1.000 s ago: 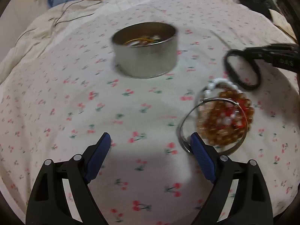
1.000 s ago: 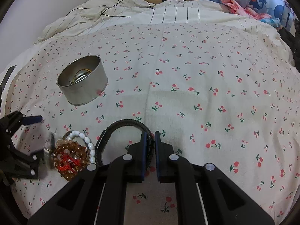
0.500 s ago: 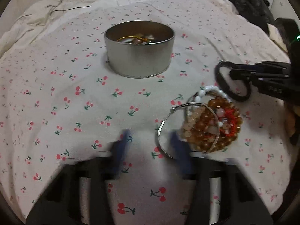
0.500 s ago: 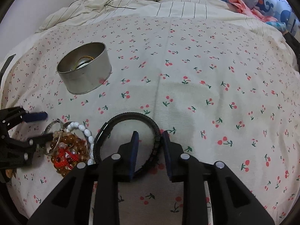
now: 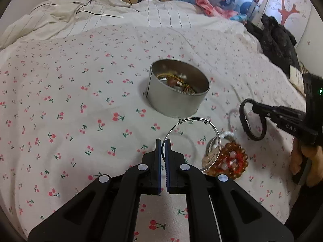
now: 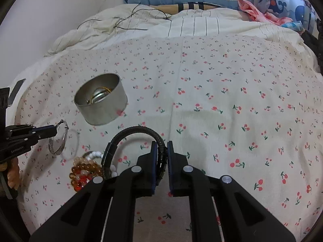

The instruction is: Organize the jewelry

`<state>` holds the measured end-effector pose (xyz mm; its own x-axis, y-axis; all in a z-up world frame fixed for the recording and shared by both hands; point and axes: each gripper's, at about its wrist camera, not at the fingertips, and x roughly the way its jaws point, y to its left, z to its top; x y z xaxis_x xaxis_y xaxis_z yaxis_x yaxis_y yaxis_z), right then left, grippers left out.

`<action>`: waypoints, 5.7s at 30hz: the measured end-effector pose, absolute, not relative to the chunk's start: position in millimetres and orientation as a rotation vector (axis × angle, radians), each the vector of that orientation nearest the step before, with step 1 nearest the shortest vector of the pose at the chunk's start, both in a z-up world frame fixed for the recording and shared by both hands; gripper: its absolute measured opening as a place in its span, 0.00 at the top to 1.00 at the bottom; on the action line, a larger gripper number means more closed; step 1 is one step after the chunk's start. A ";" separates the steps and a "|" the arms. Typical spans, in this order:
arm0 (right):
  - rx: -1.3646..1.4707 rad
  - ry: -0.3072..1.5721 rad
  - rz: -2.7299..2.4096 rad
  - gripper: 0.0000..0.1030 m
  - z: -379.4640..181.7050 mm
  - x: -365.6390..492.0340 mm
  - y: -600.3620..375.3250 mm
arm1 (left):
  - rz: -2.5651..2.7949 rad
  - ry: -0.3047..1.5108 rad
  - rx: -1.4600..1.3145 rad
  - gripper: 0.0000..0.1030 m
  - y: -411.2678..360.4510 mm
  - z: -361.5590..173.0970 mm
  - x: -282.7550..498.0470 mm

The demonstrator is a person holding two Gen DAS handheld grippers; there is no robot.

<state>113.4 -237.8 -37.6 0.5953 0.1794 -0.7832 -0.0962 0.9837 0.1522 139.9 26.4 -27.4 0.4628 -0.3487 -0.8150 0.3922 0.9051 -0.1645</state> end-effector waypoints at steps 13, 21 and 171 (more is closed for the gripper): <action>0.083 0.844 0.198 0.90 -14.1 135.5 -223.3 | -0.417 0.900 0.072 0.97 8.7 19.1 171.6; 0.083 0.805 0.193 0.90 1.4 153.3 -228.1 | -0.397 0.924 0.115 0.97 -19.3 11.9 210.5; 0.358 0.795 0.429 0.95 -3.7 96.4 -258.2 | -0.885 0.880 0.398 0.30 -77.1 -35.5 70.1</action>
